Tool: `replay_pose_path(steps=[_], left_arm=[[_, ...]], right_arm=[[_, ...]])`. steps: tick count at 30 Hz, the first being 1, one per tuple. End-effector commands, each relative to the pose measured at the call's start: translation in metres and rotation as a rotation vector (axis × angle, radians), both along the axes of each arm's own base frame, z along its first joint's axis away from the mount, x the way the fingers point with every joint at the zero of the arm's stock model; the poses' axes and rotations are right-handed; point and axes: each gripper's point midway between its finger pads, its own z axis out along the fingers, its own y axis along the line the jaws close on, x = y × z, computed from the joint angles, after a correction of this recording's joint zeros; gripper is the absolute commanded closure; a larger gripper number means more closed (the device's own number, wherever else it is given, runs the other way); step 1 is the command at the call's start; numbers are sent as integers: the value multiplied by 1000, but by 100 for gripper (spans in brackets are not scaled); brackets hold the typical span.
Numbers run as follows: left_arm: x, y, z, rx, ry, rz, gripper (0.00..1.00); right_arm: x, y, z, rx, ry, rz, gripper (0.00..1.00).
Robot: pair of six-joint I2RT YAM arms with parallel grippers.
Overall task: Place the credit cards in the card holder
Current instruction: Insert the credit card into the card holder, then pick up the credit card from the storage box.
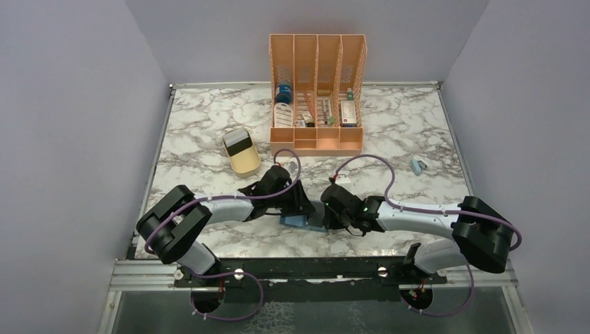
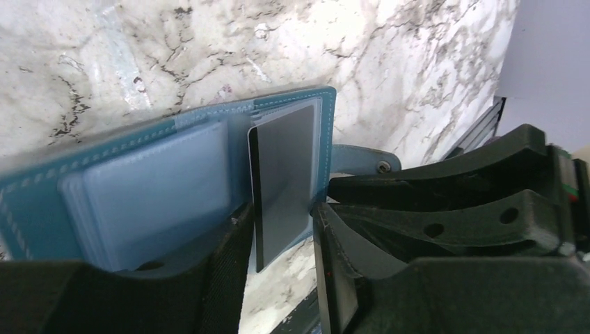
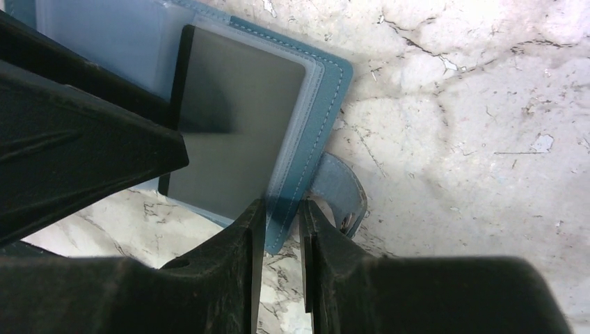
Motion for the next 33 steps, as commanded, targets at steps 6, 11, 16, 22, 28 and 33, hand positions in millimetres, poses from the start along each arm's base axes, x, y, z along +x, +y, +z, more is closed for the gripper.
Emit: replay_pose_path(steps=[6, 11, 16, 22, 28, 33], left_arm=[[32, 5, 47, 50, -180, 50, 56], [54, 26, 65, 158, -263, 54, 54], [88, 64, 86, 270, -345, 67, 51], [140, 121, 117, 597, -564, 13, 42], [193, 168, 132, 908, -671, -8, 43], [229, 175, 128, 1009, -732, -163, 41]], right_arm=[[10, 6, 35, 62, -68, -13, 72], [11, 15, 53, 126, -84, -9, 70], [12, 24, 60, 171, -75, -16, 66], [10, 34, 65, 214, -65, 8, 61], [11, 36, 73, 228, -85, 22, 60], [11, 40, 75, 224, -77, 36, 60]])
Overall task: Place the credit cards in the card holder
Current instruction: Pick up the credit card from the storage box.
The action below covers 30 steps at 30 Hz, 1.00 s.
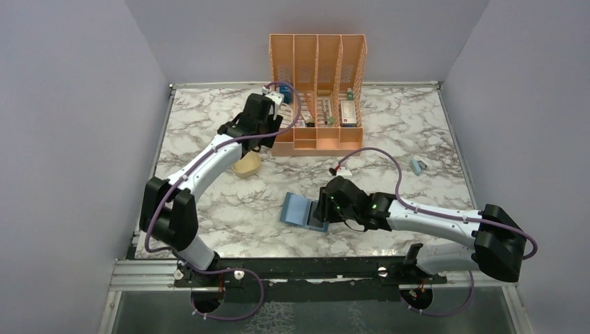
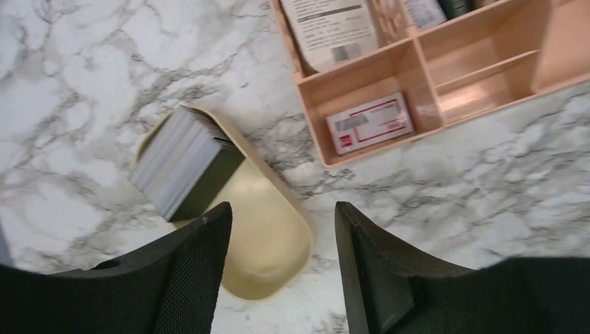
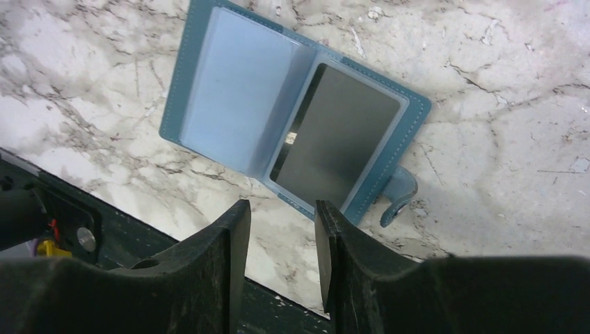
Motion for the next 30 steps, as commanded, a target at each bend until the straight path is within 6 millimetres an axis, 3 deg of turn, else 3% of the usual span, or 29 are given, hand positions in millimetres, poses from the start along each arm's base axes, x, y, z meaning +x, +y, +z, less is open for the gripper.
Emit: replay_pose_path(steps=[1, 2, 4, 11, 16, 30], left_arm=[[28, 30, -13, 290, 11, -110, 40], [37, 34, -10, 312, 8, -115, 40], [51, 44, -30, 364, 59, -123, 40], [77, 83, -70, 475, 164, -77, 42], [78, 103, -83, 492, 193, -78, 45], [70, 106, -90, 478, 184, -121, 47]], right_arm=[[6, 17, 22, 60, -24, 21, 60], [6, 17, 22, 57, -21, 24, 60], [5, 17, 21, 51, -14, 27, 60], [7, 18, 23, 31, -7, 19, 60], [9, 17, 22, 20, -7, 7, 60], [12, 18, 18, -7, -5, 10, 60]])
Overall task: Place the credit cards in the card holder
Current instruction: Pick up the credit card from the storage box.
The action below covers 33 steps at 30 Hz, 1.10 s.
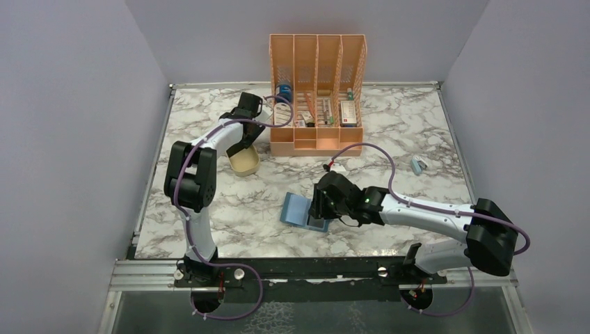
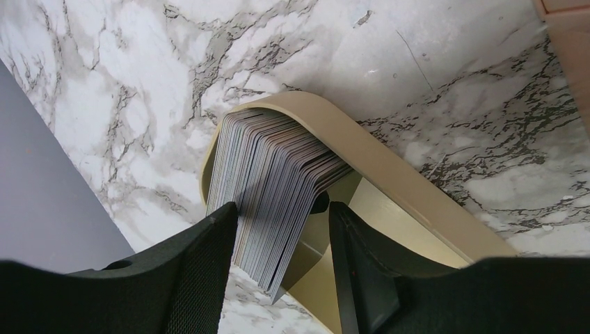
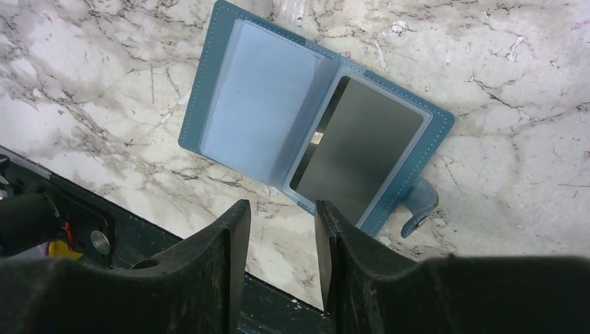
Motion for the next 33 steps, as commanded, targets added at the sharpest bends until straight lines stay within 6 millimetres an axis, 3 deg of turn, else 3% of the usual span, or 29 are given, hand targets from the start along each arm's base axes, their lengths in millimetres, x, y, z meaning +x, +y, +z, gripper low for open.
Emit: replay_pose_path(steps=[1, 14, 26, 33], left_arm=[[1, 2, 15, -5, -36, -16, 47], [4, 1, 32, -17, -81, -4, 58], [4, -1, 32, -8, -78, -14, 76], [-4, -13, 42, -60, -49, -20, 89]], right_arm=[[5, 2, 9, 1, -26, -2, 60], [5, -1, 7, -1, -23, -8, 60], [4, -1, 7, 0, -23, -9, 60], [4, 1, 11, 13, -25, -3, 60]])
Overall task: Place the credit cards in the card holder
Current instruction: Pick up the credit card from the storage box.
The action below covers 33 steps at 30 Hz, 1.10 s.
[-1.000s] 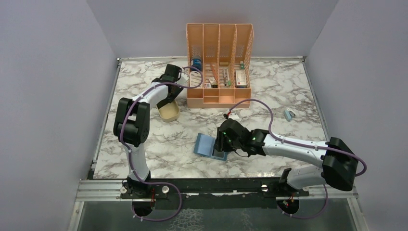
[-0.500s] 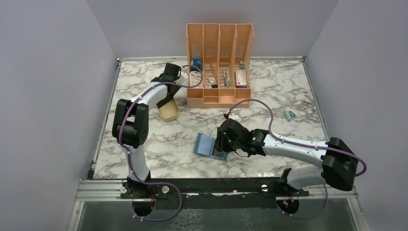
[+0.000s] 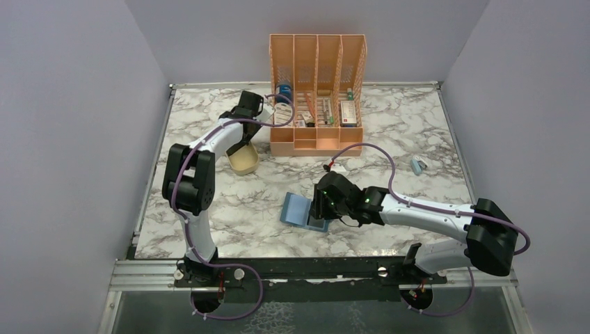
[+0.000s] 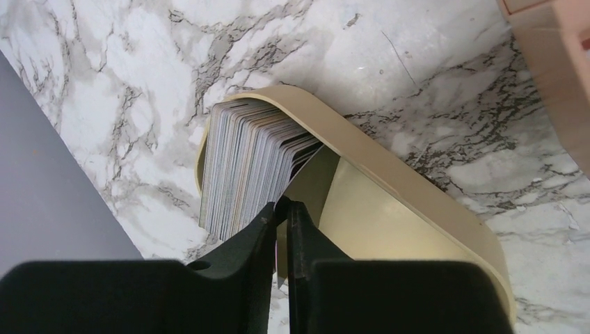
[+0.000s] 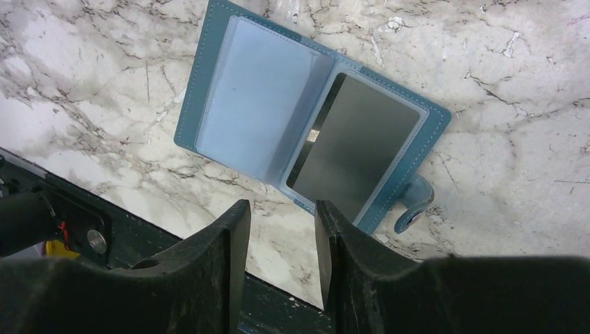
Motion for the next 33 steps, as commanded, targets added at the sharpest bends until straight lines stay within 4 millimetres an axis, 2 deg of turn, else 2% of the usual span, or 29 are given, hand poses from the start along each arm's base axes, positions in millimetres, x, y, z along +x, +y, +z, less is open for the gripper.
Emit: replay_pose_path(steps=[1, 4, 10, 14, 17, 19, 21, 27, 33], left_arm=[[-1, -12, 34, -68, -31, 0, 92], [-5, -20, 46, -113, -20, 8, 100], [-23, -33, 55, -210, 52, 35, 100], [-32, -36, 69, -268, 33, 75, 100], [-39, -44, 85, -351, 9, 90, 100], [-45, -54, 93, -426, 9, 103, 100], [-53, -67, 109, -528, -1, 105, 100], [-87, -107, 133, -775, 52, -39, 100], [-145, -148, 131, -1043, 242, -222, 100]], right_arm=[[4, 3, 12, 22, -28, 2, 60], [4, 4, 14, 26, -28, 9, 60], [4, 1, 19, 31, -44, 3, 60], [7, -3, 31, 52, -76, -13, 60], [8, -2, 47, 111, -115, -22, 60], [8, -2, 57, 161, -140, -21, 60], [8, -3, 65, 201, -165, -26, 60], [5, 2, 86, 261, -223, 36, 60], [2, 19, 104, 312, -222, 101, 61]])
